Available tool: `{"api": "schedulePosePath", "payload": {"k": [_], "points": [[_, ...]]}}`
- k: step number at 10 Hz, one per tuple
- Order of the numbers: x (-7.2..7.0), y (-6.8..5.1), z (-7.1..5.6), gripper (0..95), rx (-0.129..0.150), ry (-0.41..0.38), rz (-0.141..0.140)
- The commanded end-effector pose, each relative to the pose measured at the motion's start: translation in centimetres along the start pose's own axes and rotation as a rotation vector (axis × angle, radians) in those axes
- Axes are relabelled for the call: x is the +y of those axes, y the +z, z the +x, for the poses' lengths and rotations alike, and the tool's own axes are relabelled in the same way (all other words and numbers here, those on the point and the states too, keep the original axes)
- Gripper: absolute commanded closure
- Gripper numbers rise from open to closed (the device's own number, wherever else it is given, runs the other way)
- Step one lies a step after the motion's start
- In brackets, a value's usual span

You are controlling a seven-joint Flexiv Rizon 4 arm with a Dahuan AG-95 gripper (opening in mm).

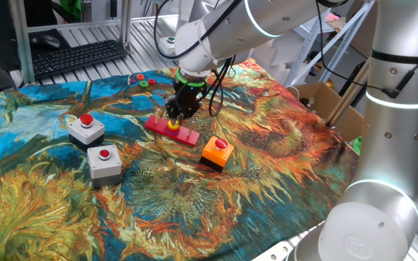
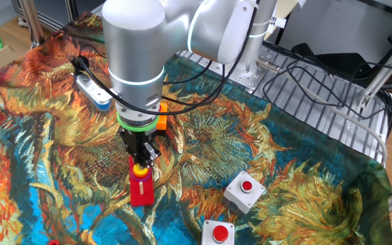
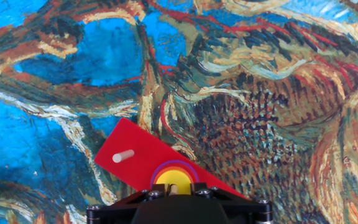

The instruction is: Take out one Hanoi block and throw it aside

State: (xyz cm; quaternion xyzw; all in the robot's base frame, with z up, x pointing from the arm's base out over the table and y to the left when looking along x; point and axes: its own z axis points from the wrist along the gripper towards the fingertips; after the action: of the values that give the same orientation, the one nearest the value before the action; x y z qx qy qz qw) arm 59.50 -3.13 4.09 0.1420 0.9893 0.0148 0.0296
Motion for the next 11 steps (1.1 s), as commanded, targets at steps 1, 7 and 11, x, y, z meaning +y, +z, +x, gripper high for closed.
{"api": "schedulePosePath", "payload": {"k": [1,7,11], "points": [[0.1,0.0,-0.1,38.0,0.002,0.018,0.004],[0.4,-1.0,-0.3,19.0,0.018,0.056,-0.002],[0.7,-1.3,-0.3,19.0,0.019,0.064,-0.005]]}}
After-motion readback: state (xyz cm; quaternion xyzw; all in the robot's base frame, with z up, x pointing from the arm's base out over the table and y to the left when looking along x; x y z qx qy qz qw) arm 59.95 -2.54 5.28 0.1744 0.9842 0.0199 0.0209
